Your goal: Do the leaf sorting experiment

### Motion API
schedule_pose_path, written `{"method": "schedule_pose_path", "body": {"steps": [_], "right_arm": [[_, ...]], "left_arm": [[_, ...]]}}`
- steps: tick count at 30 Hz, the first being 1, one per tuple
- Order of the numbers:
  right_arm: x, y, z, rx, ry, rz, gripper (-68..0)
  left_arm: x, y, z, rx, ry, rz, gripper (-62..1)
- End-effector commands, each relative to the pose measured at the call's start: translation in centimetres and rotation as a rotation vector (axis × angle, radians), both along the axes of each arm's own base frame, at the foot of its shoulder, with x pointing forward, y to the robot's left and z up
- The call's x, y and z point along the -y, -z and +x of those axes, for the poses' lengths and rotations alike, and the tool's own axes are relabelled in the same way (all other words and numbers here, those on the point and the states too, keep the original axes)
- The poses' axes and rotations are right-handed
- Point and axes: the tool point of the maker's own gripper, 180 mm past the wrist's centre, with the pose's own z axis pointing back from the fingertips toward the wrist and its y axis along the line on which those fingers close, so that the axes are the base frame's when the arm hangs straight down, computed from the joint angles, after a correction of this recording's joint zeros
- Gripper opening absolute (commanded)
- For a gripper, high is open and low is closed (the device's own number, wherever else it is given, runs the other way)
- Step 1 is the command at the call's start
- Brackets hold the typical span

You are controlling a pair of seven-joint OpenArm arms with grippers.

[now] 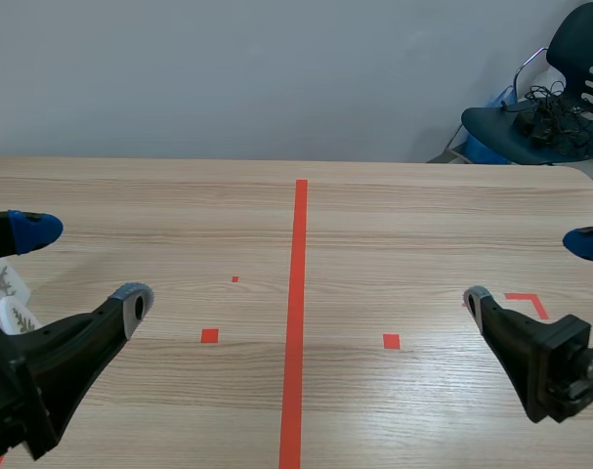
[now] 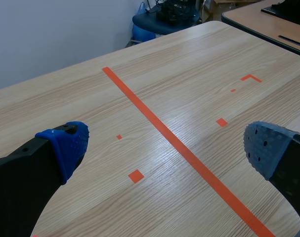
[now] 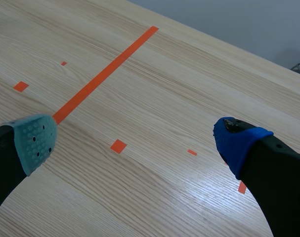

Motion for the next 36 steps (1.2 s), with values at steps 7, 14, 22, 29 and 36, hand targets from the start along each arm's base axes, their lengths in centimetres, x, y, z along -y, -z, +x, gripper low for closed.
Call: {"method": "schedule_pose_path", "body": {"steps": [7,14,22,29,36], "right_arm": [[-0.41,-1.84,0.75,0.073,-0.015,0.018,0.4],[-0.40,-1.84,0.75,0.074,-0.009,0.024,0.4],[-0.41,-1.94,0.87,0.078,-0.008,0.024,0.4],[-0.39,-2.12,1.10,0.085,-0.008,0.023,0.4],[-0.39,-2.12,1.10,0.085,-0.008,0.023,0.4]], "left_arm": [[0.23,-0.64,0.14,0.021,-0.003,-0.018,1.4],[0.23,-0.64,0.14,0.021,-0.003,-0.019,1.4],[0.24,-0.65,0.15,0.021,-0.007,-0.022,1.4],[0.23,-0.51,0.13,0.015,-0.006,-0.018,1.4],[0.23,-0.51,0.13,0.015,-0.006,-0.018,1.4]]}}
